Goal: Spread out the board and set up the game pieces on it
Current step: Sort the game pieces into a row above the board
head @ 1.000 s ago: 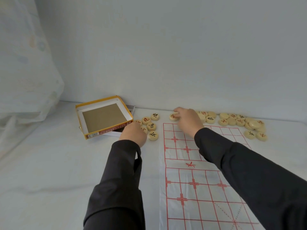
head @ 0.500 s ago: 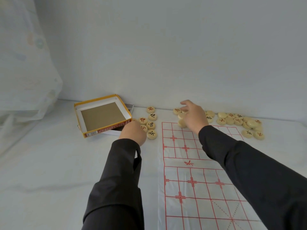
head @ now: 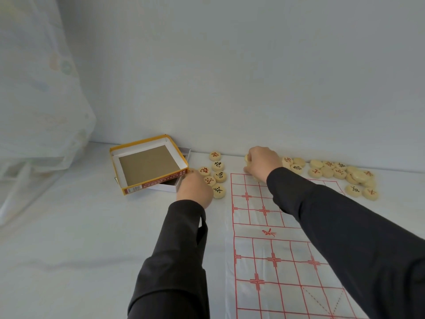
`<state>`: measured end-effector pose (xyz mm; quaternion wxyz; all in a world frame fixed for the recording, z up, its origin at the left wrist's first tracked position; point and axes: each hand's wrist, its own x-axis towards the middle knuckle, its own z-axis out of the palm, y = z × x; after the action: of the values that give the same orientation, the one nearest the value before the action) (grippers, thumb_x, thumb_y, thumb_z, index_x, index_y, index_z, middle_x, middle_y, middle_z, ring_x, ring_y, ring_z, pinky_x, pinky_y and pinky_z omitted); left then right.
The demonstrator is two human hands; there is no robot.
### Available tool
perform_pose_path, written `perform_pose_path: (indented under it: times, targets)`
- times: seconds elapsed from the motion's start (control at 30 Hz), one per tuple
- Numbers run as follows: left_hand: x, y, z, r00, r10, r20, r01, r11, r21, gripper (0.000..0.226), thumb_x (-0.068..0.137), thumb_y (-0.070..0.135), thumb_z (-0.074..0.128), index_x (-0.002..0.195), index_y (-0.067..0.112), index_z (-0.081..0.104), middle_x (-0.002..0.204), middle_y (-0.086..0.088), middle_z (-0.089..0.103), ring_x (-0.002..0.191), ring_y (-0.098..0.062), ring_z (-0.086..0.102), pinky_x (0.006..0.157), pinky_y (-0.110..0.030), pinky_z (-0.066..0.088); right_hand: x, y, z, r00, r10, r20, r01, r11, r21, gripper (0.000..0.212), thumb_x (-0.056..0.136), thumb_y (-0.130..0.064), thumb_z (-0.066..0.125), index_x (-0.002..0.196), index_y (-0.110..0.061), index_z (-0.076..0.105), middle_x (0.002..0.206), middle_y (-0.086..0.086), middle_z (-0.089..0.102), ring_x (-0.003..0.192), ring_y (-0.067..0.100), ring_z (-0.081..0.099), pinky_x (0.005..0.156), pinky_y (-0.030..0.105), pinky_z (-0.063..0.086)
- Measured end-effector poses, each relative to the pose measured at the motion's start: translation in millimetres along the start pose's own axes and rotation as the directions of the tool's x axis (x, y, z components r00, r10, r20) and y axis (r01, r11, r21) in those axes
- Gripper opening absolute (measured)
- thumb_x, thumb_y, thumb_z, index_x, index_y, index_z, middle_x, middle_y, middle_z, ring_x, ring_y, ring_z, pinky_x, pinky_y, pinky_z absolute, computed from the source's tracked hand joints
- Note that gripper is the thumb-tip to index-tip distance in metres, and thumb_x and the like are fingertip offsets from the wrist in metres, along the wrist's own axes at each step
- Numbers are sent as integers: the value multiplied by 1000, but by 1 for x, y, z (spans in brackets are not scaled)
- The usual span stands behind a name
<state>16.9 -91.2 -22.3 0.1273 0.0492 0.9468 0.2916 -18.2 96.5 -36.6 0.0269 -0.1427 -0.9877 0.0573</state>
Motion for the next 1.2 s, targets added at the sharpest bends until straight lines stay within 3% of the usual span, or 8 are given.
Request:
perform_pose_path:
  times: [0.17,0.27,0.47,0.63,0.73,0.9,1.1,1.2]
  targets:
    - [5,4,8,999,-32,13,32,999,-5,40,93,1,40,132,-2,34,138,-18,39,127,-26,40,100,-26,36,8,-10,0,995,-53,-89,75,963,259,28,87,-17,58,115,-14,62,115,6,59,103,25,57,84,30,44]
    - [6,6,9,999,-30,27,31,999,-16,42,93,1,42,134,-1,32,141,-17,36,129,-26,38,98,-26,36,10,-20,2,993,-67,-96,103,894,435,23,86,-11,60,108,-14,66,118,7,55,107,23,55,85,25,41]
    - [8,3,10,999,-27,28,27,999,21,39,93,3,43,132,1,36,136,-15,42,120,-25,46,85,-23,37,5,-22,15,989,-111,-101,138,939,314,12,85,-17,65,94,-11,67,97,5,65,92,22,59,76,27,44]
    - [10,0,11,996,27,84,-31,998,50,50,91,1,42,139,2,28,132,-15,47,119,-27,48,89,-27,41,4,-11,14,978,-126,-164,172,937,305,23,93,-14,51,108,-13,69,112,11,62,101,25,59,86,29,43]
    - [9,-2,13,993,77,87,-81,996,44,54,91,0,40,143,7,25,134,-14,45,122,-27,45,95,-30,40,1,9,5,970,-2,-244,80,947,312,35,91,-3,46,118,-15,63,121,12,57,109,29,56,94,34,45]
    - [9,-2,10,995,94,-34,-94,995,23,57,88,-3,42,142,7,28,148,-9,30,134,-29,30,106,-34,30,-6,24,2,998,-30,-58,42,974,222,52,80,5,54,127,-15,55,122,8,61,112,26,56,97,34,45]
    - [8,-5,10,998,53,-40,-55,997,-45,52,88,-3,42,139,6,33,141,-13,40,132,-30,33,105,-34,31,-2,5,11,979,-202,2,189,916,354,65,75,16,40,132,-14,52,129,5,58,124,21,50,107,30,35]
    - [8,-4,11,997,64,-32,-65,997,-48,54,89,-1,42,141,8,31,142,-11,39,132,-28,32,105,-33,31,-5,8,3,987,-155,-27,147,847,510,65,77,19,38,133,-13,49,128,1,60,124,16,47,99,24,36]
